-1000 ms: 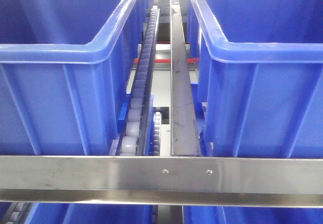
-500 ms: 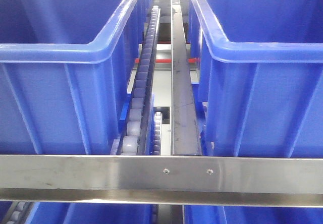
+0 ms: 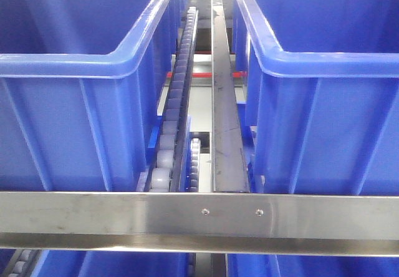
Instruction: Pick and sort blue part to right shelf
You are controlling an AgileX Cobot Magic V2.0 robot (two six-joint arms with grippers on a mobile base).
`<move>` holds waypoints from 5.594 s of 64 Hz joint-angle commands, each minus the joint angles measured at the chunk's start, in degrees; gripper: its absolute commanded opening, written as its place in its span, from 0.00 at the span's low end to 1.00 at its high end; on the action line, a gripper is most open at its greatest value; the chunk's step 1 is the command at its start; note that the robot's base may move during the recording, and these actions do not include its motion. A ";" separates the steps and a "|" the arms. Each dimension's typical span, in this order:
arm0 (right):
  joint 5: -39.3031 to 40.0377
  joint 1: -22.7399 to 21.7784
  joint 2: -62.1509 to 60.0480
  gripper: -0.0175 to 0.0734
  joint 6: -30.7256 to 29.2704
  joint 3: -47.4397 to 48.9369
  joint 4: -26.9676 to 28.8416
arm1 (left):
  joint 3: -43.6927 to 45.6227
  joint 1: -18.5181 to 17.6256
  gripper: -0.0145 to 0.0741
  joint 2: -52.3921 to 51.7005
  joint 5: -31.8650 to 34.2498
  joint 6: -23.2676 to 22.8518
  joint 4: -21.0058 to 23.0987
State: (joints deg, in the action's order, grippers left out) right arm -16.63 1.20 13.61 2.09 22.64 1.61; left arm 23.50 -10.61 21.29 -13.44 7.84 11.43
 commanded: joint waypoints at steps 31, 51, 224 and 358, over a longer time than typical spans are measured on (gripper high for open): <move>9.40 -0.10 28.89 0.67 -3.90 13.55 -0.44 | 15.64 -0.23 0.56 22.73 6.72 7.22 4.35; 13.48 2.69 47.91 0.67 -3.90 24.43 -0.44 | 19.92 -0.23 0.56 35.51 9.26 7.22 4.35; 17.86 3.01 5.82 0.22 -3.66 -6.85 2.05 | -11.08 0.48 0.32 -9.10 14.70 6.80 5.96; 20.38 -1.28 -15.48 0.22 -3.66 -23.13 2.05 | -11.39 0.48 0.32 -9.44 14.70 6.80 5.96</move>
State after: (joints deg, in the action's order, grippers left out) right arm -1.79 0.19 -0.53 -1.46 -1.47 3.49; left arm 10.57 -10.34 11.43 -3.33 14.87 16.78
